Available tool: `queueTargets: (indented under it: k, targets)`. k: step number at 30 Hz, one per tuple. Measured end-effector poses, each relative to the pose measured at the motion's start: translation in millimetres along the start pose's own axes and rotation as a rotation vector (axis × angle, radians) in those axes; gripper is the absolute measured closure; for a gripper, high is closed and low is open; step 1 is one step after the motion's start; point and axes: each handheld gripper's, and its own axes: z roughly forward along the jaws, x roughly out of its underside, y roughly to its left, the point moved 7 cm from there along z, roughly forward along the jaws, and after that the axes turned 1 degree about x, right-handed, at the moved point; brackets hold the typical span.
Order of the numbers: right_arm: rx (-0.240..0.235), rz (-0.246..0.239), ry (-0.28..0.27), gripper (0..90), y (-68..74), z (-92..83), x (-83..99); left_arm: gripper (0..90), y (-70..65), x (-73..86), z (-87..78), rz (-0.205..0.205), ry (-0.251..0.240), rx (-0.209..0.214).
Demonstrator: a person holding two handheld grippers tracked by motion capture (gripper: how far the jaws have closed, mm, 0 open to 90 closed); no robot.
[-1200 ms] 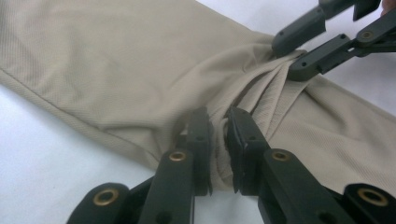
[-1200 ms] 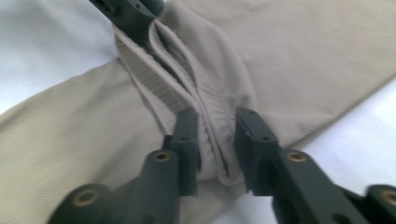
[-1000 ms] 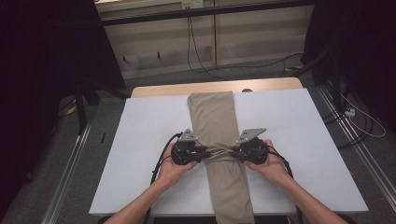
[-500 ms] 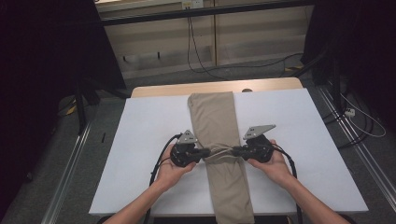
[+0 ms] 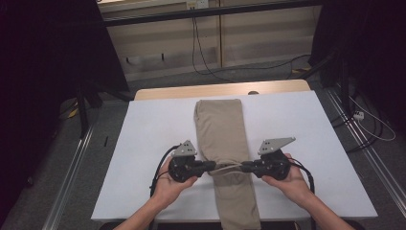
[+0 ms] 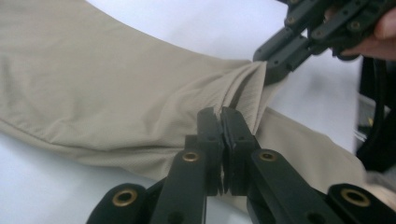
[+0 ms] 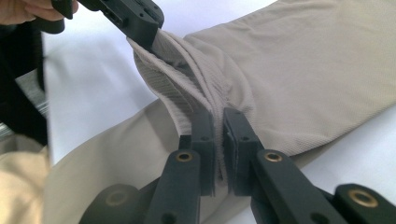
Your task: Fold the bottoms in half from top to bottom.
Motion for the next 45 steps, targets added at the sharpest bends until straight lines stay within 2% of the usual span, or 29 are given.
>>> queueTargets:
  k: [5,13,21,23,25,30,32,34,35,36,37,39,43,45]
  targets:
    - [-0.022,-0.003,0.014,83.7,19.4,-9.9,14.0,87.6,-20.4,9.4,-3.0,0.015,0.03,0.044]
    - [-0.035,-0.005,0.03,82.9,37.5,-21.1,30.6,87.6,-44.2,20.3,-2.5,0.033,0.067,0.091]
    - [-0.056,-0.023,0.046,82.5,59.5,-26.5,38.4,87.6,-60.6,34.3,-9.9,0.02,0.09,0.135]
    - [-0.061,-0.036,0.055,82.5,66.0,-28.9,41.5,87.6,-66.1,37.6,-10.2,-0.007,0.096,0.165]
    - [-0.071,-0.035,0.062,82.4,71.6,-31.2,45.4,87.6,-71.6,40.9,-10.3,0.002,0.112,0.172]
    - [-0.095,-0.042,0.088,82.0,86.0,-38.3,54.3,87.5,-88.8,51.4,-11.2,0.008,0.14,0.225]
    - [-0.107,-0.05,0.107,78.0,90.9,-38.6,58.8,85.6,-88.9,55.3,-9.7,-0.003,0.15,0.242]
    - [-0.11,-0.039,0.108,67.6,91.7,-37.7,60.6,77.1,-83.5,55.1,-7.9,-0.035,0.143,0.247]
    - [-0.112,-0.042,0.099,61.5,91.1,-37.2,59.8,71.4,-79.6,54.4,-7.3,-0.017,0.145,0.236]
    - [-0.092,-0.045,0.087,57.6,88.8,-36.4,58.2,69.0,-74.7,54.1,-6.0,0.006,0.153,0.212]
    - [-0.081,-0.038,0.077,53.4,85.9,-35.5,56.4,63.7,-68.9,53.7,-4.2,0.01,0.157,0.189]
    - [-0.084,-0.031,0.064,52.4,79.4,-32.4,53.6,60.2,-58.4,52.5,-1.2,-0.016,0.14,0.161]
    - [-0.034,-0.01,0.066,47.8,57.6,-22.7,51.8,43.4,-35.8,51.1,4.4,-0.006,0.135,0.032]
    - [-0.019,0.006,0.066,44.4,48.6,-17.8,50.3,35.8,-25.9,49.1,5.5,-0.005,0.122,-0.017]
